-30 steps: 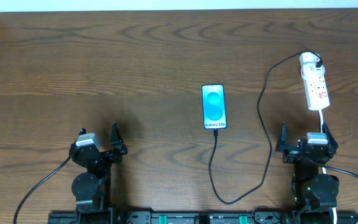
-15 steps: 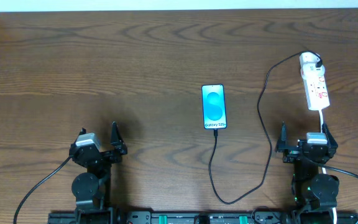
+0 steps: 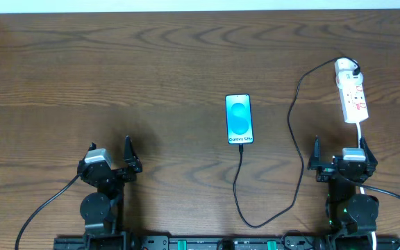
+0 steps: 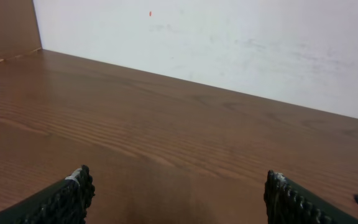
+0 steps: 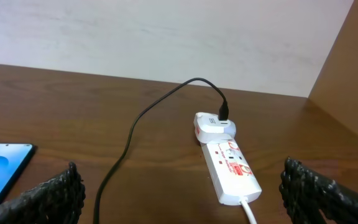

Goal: Plug charger to phone and switch on socket

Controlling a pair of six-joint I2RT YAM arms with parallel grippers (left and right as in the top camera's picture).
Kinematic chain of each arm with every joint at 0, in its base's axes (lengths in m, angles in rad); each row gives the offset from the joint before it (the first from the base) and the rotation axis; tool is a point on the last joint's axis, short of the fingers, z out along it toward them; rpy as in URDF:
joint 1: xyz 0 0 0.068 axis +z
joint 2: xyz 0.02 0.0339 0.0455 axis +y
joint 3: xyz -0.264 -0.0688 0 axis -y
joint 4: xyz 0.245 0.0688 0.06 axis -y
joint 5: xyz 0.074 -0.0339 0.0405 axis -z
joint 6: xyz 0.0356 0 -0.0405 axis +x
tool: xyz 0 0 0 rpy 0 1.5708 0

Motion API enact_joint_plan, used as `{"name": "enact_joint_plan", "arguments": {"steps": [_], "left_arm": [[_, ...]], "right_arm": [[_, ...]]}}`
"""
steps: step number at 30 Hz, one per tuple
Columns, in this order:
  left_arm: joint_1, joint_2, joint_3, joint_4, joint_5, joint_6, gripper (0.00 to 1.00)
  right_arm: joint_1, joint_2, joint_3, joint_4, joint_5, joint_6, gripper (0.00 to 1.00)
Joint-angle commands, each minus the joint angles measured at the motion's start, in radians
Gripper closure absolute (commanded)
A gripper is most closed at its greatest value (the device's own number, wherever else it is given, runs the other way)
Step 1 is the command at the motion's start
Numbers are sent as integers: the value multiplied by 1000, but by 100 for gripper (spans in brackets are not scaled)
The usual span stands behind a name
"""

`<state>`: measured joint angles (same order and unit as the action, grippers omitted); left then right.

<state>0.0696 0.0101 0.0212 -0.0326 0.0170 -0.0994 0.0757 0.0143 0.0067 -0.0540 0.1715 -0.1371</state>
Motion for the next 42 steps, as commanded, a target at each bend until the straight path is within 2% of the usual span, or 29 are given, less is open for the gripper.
{"name": "enact_joint_plan", "arguments": {"steps": [1, 6, 11, 27, 32, 42], "left_arm": [[4, -6, -17, -40, -17, 40, 11], [4, -6, -17, -40, -11, 154, 11], [4, -6, -17, -26, 111, 305, 11], [4, -6, -17, -19, 182, 300, 11], [4, -6, -17, -7, 180, 194, 11], [4, -6, -17, -19, 177, 188, 11]], "right_arm": [[-7, -10, -1, -6, -10, -10, 1], [-7, -10, -1, -5, -10, -10, 1], [-7, -10, -1, -6, -10, -10, 1], [-7, -10, -1, -5, -10, -10, 1], [-7, -10, -1, -5, -10, -10, 1], [-7, -10, -1, -6, -10, -10, 1]]}}
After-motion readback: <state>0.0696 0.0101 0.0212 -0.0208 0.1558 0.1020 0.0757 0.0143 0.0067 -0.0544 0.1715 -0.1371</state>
